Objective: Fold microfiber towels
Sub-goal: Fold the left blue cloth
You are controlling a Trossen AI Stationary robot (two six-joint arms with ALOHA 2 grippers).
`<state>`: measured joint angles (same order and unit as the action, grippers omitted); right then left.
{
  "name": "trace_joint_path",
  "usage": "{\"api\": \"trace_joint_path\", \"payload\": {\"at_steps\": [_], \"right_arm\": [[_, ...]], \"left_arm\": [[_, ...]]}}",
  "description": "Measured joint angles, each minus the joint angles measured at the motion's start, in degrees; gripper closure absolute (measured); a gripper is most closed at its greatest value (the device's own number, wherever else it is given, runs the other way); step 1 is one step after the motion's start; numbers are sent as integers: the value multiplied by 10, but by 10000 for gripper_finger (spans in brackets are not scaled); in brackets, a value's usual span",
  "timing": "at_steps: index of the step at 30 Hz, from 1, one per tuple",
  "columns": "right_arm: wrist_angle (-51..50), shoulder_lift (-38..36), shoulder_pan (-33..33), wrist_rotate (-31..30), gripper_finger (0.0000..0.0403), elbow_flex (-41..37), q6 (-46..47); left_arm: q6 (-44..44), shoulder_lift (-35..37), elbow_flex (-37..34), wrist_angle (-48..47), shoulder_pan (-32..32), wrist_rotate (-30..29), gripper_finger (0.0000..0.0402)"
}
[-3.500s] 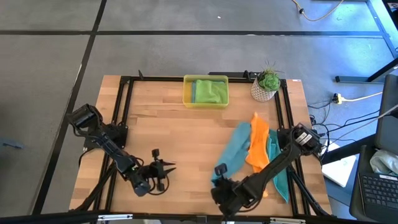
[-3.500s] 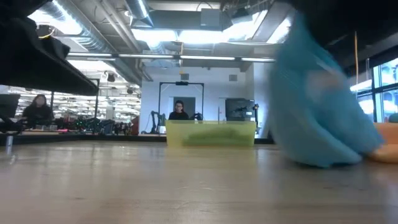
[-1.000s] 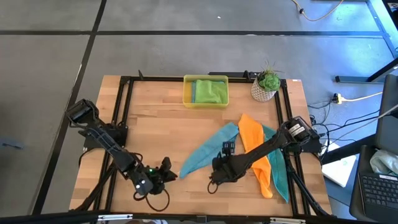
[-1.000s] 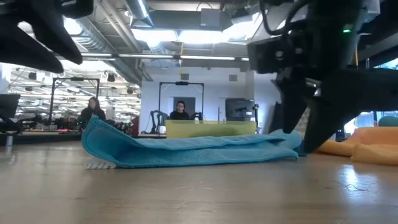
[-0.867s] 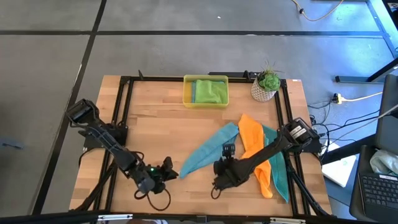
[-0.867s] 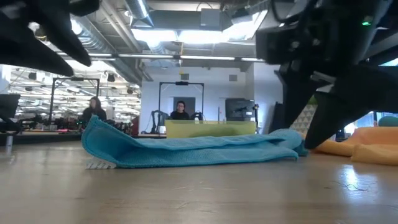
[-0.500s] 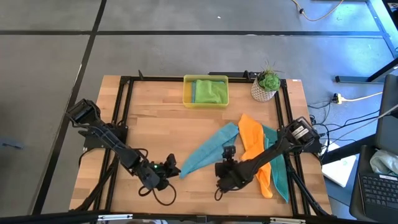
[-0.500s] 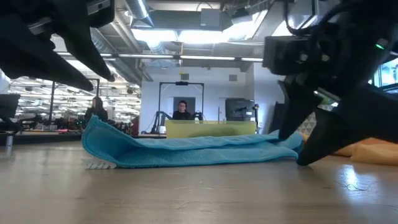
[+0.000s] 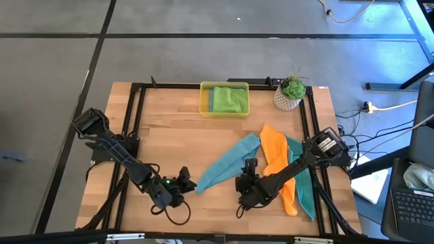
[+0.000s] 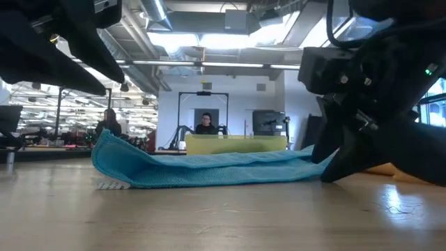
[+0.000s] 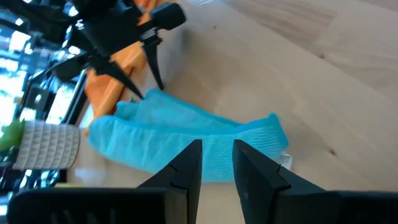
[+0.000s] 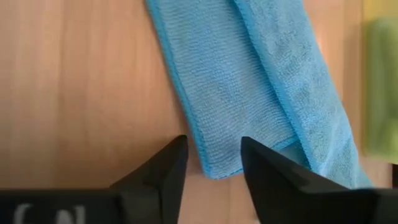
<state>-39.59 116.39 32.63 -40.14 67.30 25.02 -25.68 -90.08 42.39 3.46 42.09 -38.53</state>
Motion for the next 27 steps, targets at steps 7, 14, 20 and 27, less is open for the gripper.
{"api": "trace_joint_path", "payload": {"at_steps": [7,14,20,27], "right_arm": [[38,-2,-2,-26,283,-43,17],[11,5,9,-33,345,-5,-17],[-67,7,14,-15,391,64,-33],[-255,6,33,-18,395,202,-16]], "left_arm": [[84,0,0,-4,0,-29,319],[85,0,0,10,11,-25,319],[43,0,0,73,12,19,319],[-23,0,0,115,23,16,319]]}}
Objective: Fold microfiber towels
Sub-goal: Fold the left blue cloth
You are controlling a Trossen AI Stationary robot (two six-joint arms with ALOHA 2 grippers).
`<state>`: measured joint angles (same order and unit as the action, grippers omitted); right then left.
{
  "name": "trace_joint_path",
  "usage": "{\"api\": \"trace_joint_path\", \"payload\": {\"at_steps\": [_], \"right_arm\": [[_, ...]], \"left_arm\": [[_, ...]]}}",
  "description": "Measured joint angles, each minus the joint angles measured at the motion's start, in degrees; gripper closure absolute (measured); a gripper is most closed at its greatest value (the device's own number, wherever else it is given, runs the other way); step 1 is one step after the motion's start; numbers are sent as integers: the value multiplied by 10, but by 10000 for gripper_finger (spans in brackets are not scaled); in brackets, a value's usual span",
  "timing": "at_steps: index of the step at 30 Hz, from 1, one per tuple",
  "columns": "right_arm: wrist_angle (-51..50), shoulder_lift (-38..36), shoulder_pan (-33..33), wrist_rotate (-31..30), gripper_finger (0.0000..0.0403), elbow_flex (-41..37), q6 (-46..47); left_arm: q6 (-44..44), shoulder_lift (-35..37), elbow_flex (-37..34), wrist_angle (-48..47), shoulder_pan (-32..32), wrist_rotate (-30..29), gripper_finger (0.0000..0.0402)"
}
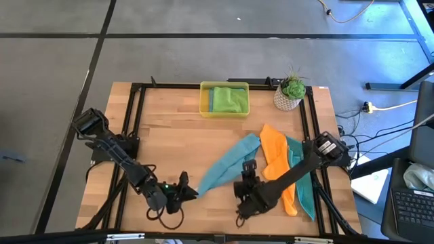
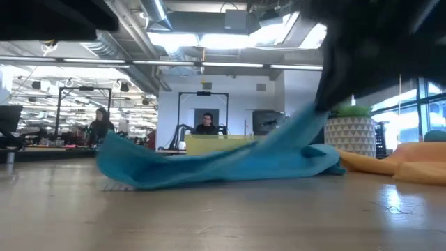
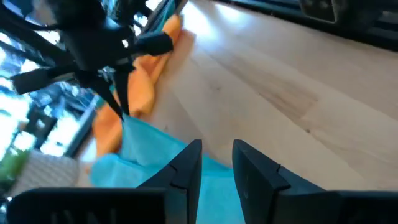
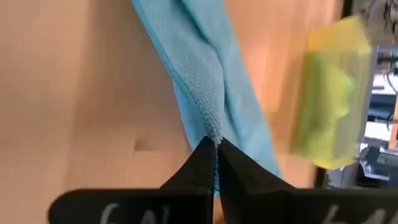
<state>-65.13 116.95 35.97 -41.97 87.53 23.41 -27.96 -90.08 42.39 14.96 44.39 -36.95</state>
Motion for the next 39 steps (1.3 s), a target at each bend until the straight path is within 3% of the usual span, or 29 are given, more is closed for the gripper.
{"api": "trace_joint_path", "payload": {"at_steps": [5,14,19,24,27,29,32,34,35,36,39], "right_arm": [[-116,-2,15,-43,394,133,0],[-172,-2,13,-113,394,309,-59],[-172,-3,-4,-88,394,350,-82],[-171,-3,-26,-17,393,334,-62],[-172,-3,-40,-22,393,320,-57],[-180,-3,-49,-92,393,320,-49],[-188,-3,-57,-258,393,333,-47],[-167,-4,-62,-333,393,348,-87],[-143,-4,-69,-325,394,357,-128],[-114,-4,-78,-273,394,367,-174],[-69,-4,-113,-11,396,391,-240]], "left_arm": [[-61,0,0,51,1,-64,319],[-71,0,0,58,9,-71,319],[-58,0,0,58,19,-65,319],[-59,0,0,78,29,-49,319],[-99,0,0,120,35,-62,319],[-138,0,0,143,42,-98,319],[-180,0,0,152,55,-182,319],[-190,0,0,151,65,-243,319],[-190,0,0,151,70,-270,319],[-190,0,0,151,75,-290,319],[-192,0,0,151,91,-326,319]]}}
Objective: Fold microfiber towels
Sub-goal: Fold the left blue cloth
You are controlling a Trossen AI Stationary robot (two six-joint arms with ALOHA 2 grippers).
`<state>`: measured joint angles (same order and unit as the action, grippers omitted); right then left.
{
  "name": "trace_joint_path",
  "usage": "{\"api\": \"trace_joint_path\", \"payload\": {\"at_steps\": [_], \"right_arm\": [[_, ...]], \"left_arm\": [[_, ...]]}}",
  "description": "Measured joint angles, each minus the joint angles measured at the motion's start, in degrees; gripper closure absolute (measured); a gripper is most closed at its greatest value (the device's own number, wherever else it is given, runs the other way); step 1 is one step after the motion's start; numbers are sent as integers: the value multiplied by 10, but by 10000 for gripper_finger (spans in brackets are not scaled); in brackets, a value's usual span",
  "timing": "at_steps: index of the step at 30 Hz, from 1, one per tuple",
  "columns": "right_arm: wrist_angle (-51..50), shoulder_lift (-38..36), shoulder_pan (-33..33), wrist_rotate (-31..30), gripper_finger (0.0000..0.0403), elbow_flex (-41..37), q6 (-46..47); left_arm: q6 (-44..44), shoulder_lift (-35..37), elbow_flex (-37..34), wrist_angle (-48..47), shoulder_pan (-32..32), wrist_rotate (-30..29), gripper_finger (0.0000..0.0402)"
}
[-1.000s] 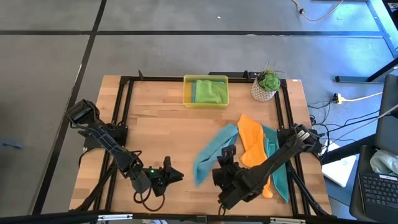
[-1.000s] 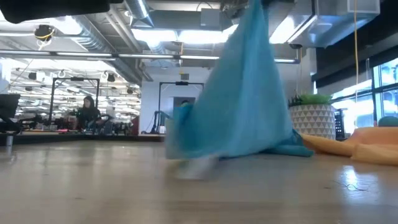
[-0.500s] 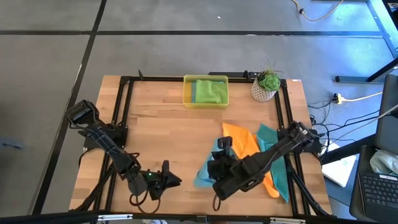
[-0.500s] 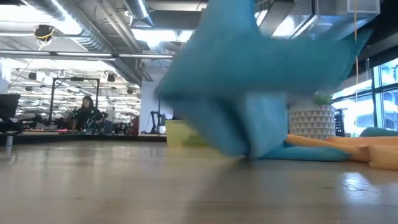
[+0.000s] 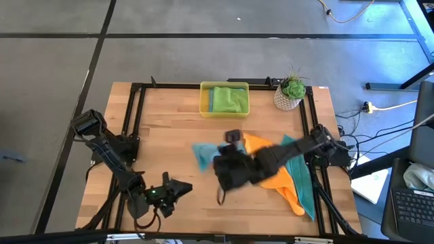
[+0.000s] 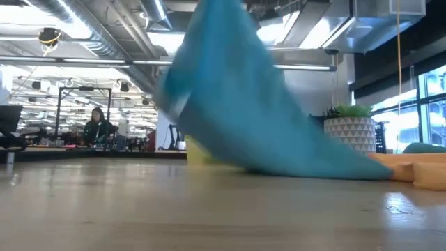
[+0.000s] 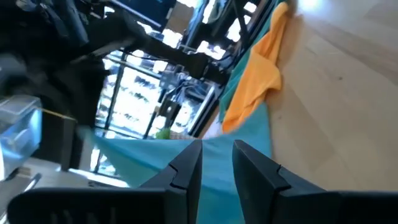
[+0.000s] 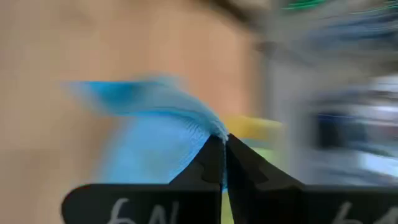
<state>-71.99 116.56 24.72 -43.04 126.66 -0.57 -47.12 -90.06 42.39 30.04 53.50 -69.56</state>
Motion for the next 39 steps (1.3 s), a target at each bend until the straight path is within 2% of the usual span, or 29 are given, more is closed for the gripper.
{"api": "trace_joint_path", "payload": {"at_steps": [1,2,5,6,7,8,10,11,13,16,18,20,24,28,30,34,39], "right_arm": [[10,0,-9,61,396,3,1],[15,0,-16,78,396,4,14],[-33,0,-19,11,396,5,82],[-49,0,-20,9,396,5,89],[-55,0,-21,33,396,5,91],[-55,0,-22,82,395,5,91],[-47,0,-23,209,392,4,97],[-35,0,-23,249,391,0,114],[-25,0,-21,278,389,-13,149],[-27,0,-20,269,391,-32,169],[-16,0,-20,269,392,-48,171],[-17,1,-19,266,392,-60,183],[-11,0,-20,230,391,-90,200],[-3,0,-23,176,390,-116,203],[6,0,-30,170,390,-125,217],[21,1,-52,165,389,-126,246],[25,1,-65,173,389,-124,247]], "left_arm": [[0,0,0,0,5,-10,319],[0,0,0,-1,9,-18,319],[2,0,0,-13,22,-35,319],[3,0,0,-15,26,-37,319],[2,0,0,-19,29,-40,319],[0,0,0,-22,31,-41,319],[0,0,0,-24,34,-34,319],[0,0,0,-25,33,-16,319],[4,0,0,-26,25,51,319],[18,0,0,-31,0,179,319],[31,-3,0,-59,-24,231,319],[37,-7,0,-96,-50,268,319],[44,-13,2,-110,-88,326,319],[46,-30,34,-138,-106,379,319],[49,-51,56,-169,-117,405,319],[41,-103,91,-206,-130,411,319],[2,-156,116,-206,-147,342,319]]}}
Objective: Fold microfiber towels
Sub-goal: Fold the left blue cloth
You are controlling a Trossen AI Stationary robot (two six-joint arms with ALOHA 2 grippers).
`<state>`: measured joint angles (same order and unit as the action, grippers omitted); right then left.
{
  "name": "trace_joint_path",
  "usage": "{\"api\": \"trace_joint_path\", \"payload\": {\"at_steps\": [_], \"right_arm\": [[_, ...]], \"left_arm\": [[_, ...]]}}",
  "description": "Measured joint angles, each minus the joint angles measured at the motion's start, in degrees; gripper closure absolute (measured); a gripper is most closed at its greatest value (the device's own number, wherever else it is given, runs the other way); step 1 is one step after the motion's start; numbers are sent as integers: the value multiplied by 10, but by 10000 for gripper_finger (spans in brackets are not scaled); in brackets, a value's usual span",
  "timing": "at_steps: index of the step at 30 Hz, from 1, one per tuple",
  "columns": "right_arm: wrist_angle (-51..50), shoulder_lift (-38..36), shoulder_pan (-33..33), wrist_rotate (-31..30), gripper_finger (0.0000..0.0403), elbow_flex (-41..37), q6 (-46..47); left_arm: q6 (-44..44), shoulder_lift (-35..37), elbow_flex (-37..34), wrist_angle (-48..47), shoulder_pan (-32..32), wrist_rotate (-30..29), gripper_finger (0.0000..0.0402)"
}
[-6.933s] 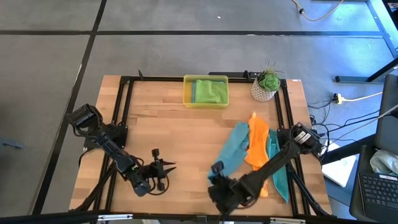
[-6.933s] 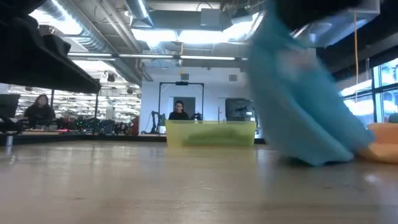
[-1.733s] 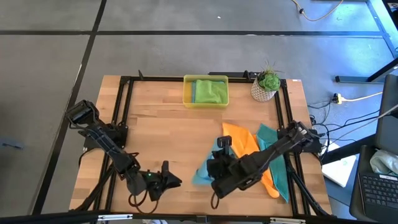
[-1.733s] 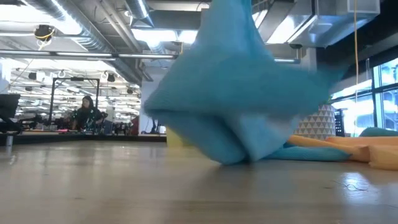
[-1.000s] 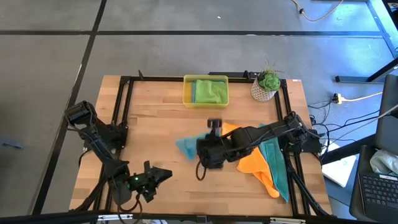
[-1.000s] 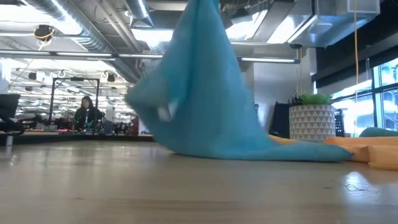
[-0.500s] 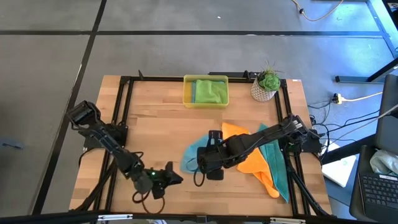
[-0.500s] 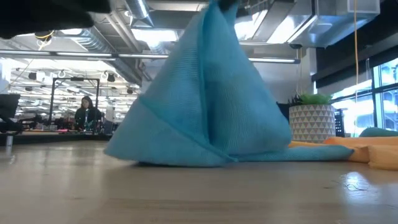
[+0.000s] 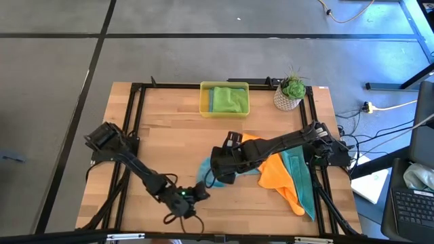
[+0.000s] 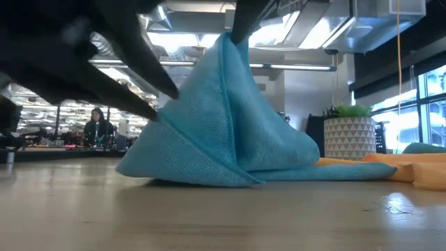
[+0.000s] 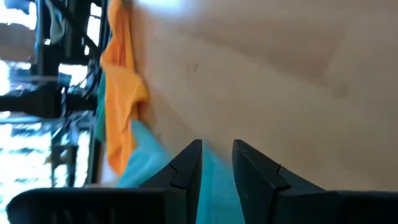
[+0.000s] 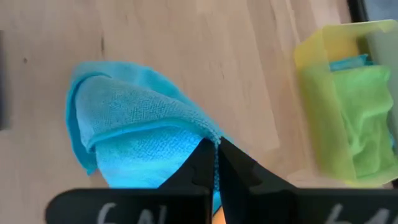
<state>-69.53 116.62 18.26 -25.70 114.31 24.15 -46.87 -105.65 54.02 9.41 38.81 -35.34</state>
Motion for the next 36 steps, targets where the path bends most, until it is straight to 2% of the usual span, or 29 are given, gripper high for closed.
{"api": "trace_joint_path", "payload": {"at_steps": [3,7,12,17,26,32,36], "right_arm": [[-1,0,0,21,389,0,-1],[-11,0,6,33,389,0,12],[-36,0,16,33,389,0,36],[-54,0,22,33,389,0,53],[-78,0,22,33,389,0,74],[-125,0,22,33,389,0,108],[-149,0,25,33,389,0,132]], "left_arm": [[-16,-11,2,-1,-17,-15,319],[-17,-11,-1,0,-50,-7,319],[15,-11,-2,-14,-98,106,319],[57,-11,-3,-70,-116,154,319],[94,-9,-1,-167,-122,118,319],[107,-2,-2,-180,-114,115,319],[149,11,-2,-229,-115,121,319]]}}
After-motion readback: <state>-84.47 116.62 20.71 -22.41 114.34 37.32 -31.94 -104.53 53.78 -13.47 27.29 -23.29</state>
